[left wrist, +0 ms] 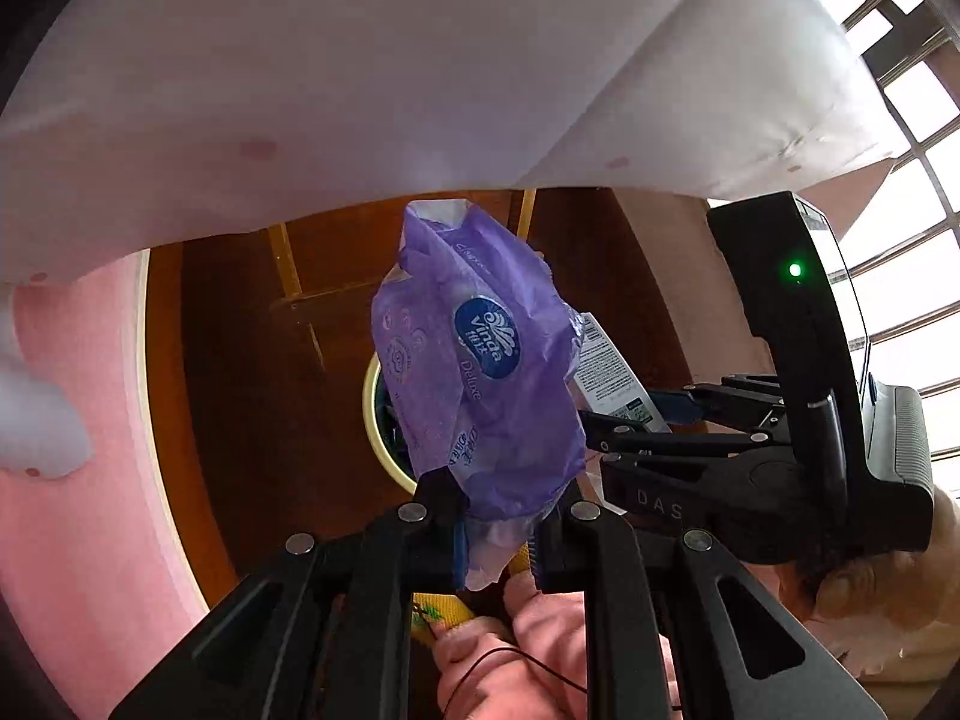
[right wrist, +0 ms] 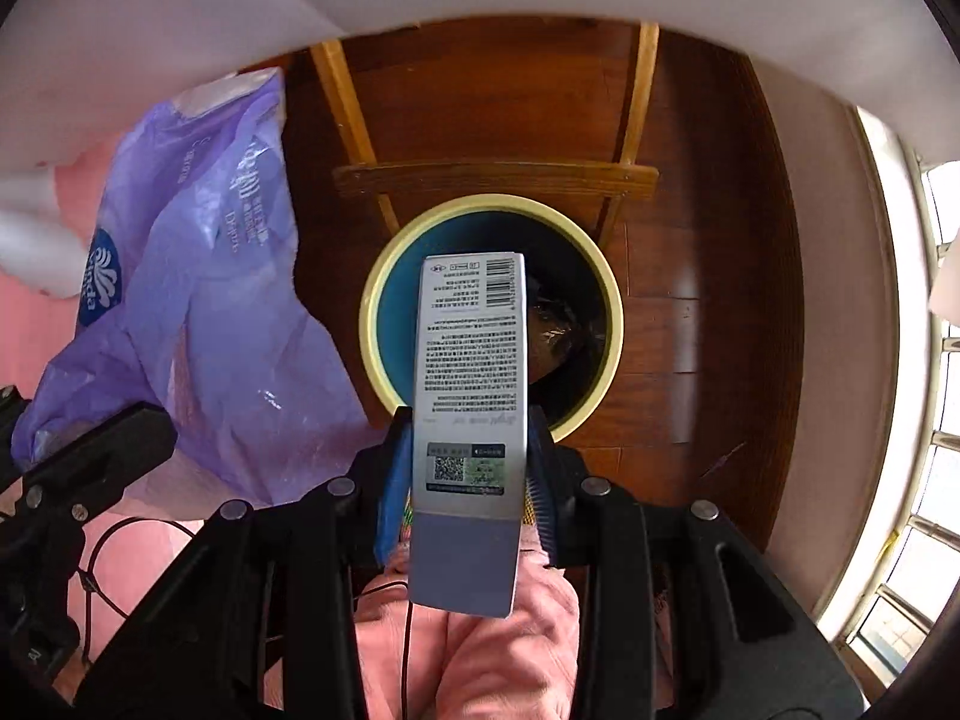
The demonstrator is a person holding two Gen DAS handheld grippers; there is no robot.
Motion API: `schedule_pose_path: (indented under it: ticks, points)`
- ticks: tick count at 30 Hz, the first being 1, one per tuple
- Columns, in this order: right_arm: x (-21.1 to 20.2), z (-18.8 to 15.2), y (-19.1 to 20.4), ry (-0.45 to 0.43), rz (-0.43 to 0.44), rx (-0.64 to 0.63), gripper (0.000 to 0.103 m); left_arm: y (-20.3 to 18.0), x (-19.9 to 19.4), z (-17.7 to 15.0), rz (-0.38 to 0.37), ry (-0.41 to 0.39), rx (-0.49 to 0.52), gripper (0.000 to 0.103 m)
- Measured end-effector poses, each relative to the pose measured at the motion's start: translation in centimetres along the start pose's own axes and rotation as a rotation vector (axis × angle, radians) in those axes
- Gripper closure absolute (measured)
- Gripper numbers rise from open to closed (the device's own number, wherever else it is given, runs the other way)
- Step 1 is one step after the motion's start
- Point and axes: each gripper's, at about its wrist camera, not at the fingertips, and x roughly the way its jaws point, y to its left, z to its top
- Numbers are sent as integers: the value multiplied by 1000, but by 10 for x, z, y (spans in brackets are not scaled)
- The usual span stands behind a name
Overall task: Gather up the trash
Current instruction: 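Carry both items down over the bin and open both tools to drop them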
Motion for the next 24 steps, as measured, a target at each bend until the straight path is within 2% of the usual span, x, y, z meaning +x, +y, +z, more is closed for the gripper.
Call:
schedule_pose_path:
  ticks: [3, 7, 8, 9, 10, 11, 16, 21, 24]
  points:
    - [39, 15, -21, 17, 21, 64, 70, 7, 46, 3, 7, 42, 22, 89]
    - [75, 31, -39, 36, 60, 124, 59, 10, 97, 9, 33, 100, 77, 82]
    - [80, 38, -43, 34, 61, 125, 50, 10, 106, 11, 41, 107, 87, 75]
    - [82, 40, -45, 26, 62, 120, 45, 10, 113, 14, 46, 114, 92, 68]
    - [83, 41, -46, 16, 62, 112, 42, 11, 119, 16, 47, 120, 95, 57]
    - [83, 41, -47, 9, 59, 106, 42, 11, 123, 16, 51, 121, 98, 50]
    - [76, 40, -57, -1, 66, 109, 42, 8, 128, 24, 77, 106, 85, 42]
    - [71, 40, -66, 6, 64, 87, 42, 7, 109, 34, 101, 82, 43, 40]
    - [54, 34, -62, 6, 60, 60, 42, 9, 88, 36, 119, 71, 11, 38]
